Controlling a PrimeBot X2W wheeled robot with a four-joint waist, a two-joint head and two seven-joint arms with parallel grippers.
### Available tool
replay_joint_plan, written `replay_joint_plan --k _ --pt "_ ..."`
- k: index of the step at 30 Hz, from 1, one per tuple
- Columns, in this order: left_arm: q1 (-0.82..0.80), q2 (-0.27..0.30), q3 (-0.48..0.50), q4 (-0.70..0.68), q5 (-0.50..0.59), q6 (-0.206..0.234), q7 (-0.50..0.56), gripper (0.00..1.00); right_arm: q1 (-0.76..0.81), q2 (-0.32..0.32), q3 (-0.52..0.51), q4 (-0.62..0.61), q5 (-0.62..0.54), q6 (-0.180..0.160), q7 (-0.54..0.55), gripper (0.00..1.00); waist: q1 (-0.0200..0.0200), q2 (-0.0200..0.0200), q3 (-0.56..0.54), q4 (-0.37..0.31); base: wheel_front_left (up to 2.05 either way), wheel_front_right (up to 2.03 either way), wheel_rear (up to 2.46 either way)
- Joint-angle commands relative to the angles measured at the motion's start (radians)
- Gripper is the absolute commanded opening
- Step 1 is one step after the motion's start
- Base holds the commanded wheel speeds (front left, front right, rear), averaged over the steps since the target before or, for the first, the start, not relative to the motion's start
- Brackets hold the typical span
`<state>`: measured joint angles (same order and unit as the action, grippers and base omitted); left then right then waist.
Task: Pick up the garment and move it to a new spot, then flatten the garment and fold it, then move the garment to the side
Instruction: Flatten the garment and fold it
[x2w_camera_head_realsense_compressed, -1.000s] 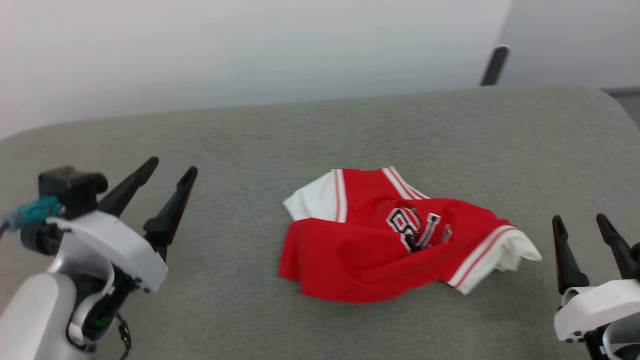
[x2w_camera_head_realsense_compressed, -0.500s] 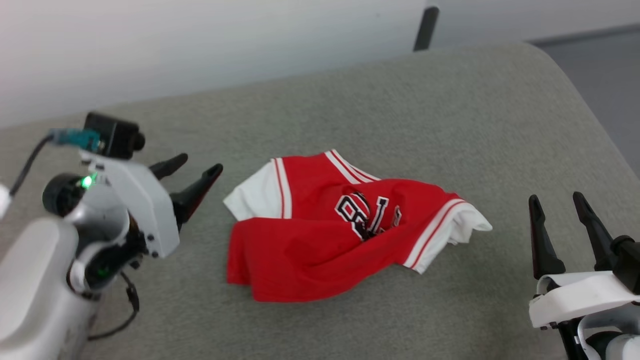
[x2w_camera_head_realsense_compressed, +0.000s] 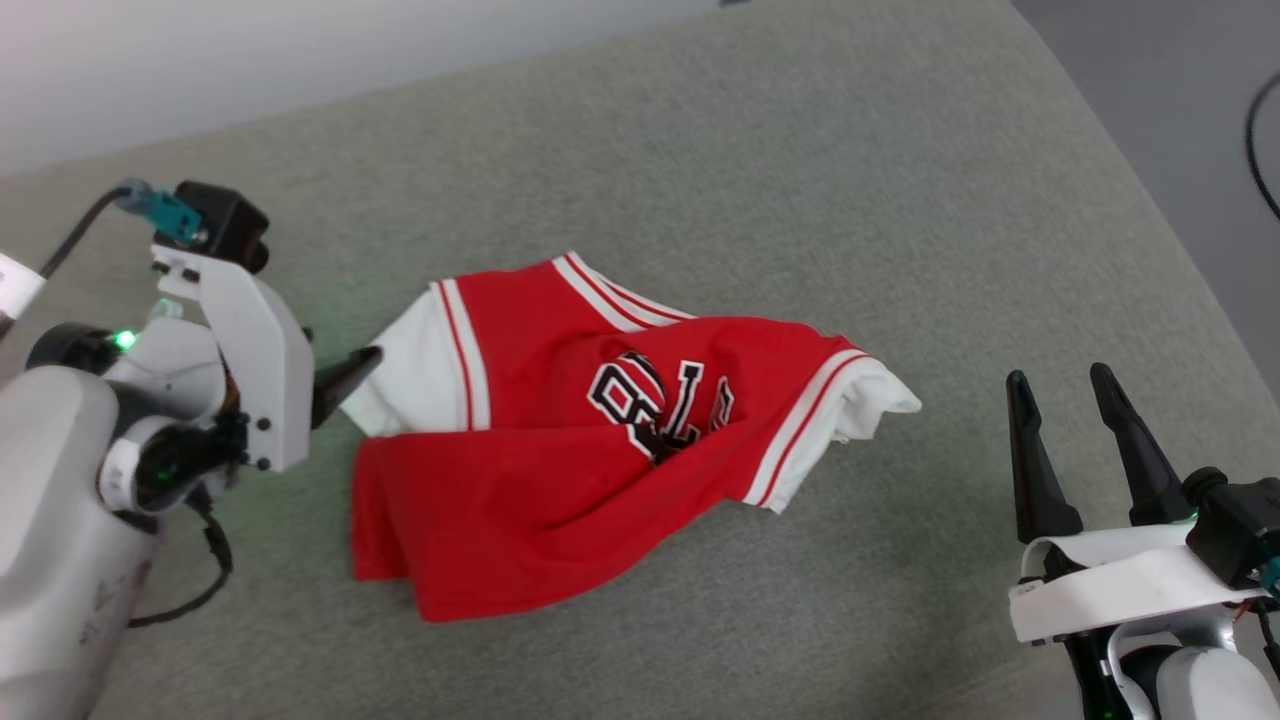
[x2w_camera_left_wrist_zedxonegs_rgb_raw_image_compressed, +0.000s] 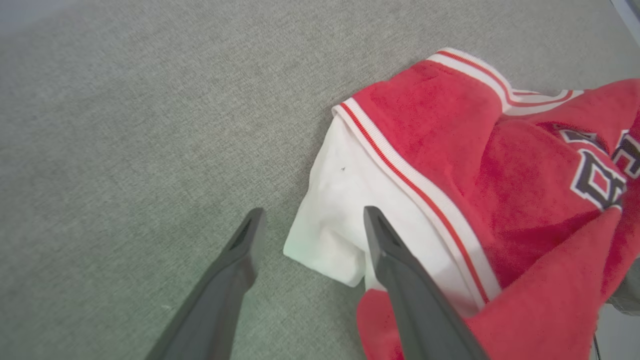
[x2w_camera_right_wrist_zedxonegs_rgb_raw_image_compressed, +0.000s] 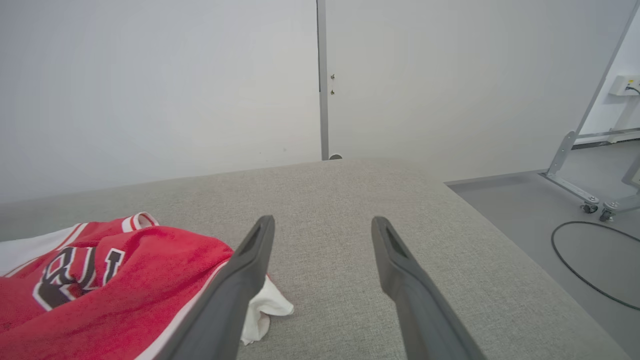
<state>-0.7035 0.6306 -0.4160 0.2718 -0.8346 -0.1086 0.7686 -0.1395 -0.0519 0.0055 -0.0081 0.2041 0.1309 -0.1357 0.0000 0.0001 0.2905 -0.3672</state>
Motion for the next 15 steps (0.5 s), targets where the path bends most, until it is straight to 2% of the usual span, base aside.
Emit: replay_joint_plan --k 1,6,12,13,14,15 --pt "-0.015 0.008 -0.001 0.011 0.003 0.003 0.010 1.00 -0.019 0.003 0.005 0.006 0.008 0.000 -0.015 1.00 0.0000 -0.0001 0.044 -0.042 0.00 0.00 0.00" --pt "-0.028 0.021 -0.017 0.061 0.013 0.009 0.042 1.00 -0.028 0.003 0.013 0.036 0.019 0.000 -0.047 1.00 0.0000 -0.0001 0.062 -0.050 0.00 0.00 0.00" --pt "-0.014 0.009 -0.043 0.114 0.029 0.036 0.065 0.99 -0.043 0.003 0.014 0.062 0.022 0.000 -0.064 1.00 0.0000 -0.0001 0.072 -0.047 0.00 0.00 0.00" --pt "-0.012 0.004 -0.043 0.124 0.021 0.042 0.074 0.58 -0.048 0.003 0.013 0.065 0.022 0.000 -0.066 1.00 0.0000 -0.0001 0.072 -0.045 0.00 0.00 0.00" --pt "-0.008 -0.004 -0.045 0.132 0.015 0.048 0.086 0.38 -0.051 0.003 0.011 0.067 0.021 0.000 -0.068 1.00 0.0000 -0.0001 0.072 -0.042 0.00 0.00 0.00" --pt "-0.004 -0.010 -0.048 0.135 0.008 0.052 0.097 0.00 -0.054 0.003 0.010 0.070 0.020 0.000 -0.067 1.00 0.0000 -0.0001 0.072 -0.040 0.00 0.00 0.00"
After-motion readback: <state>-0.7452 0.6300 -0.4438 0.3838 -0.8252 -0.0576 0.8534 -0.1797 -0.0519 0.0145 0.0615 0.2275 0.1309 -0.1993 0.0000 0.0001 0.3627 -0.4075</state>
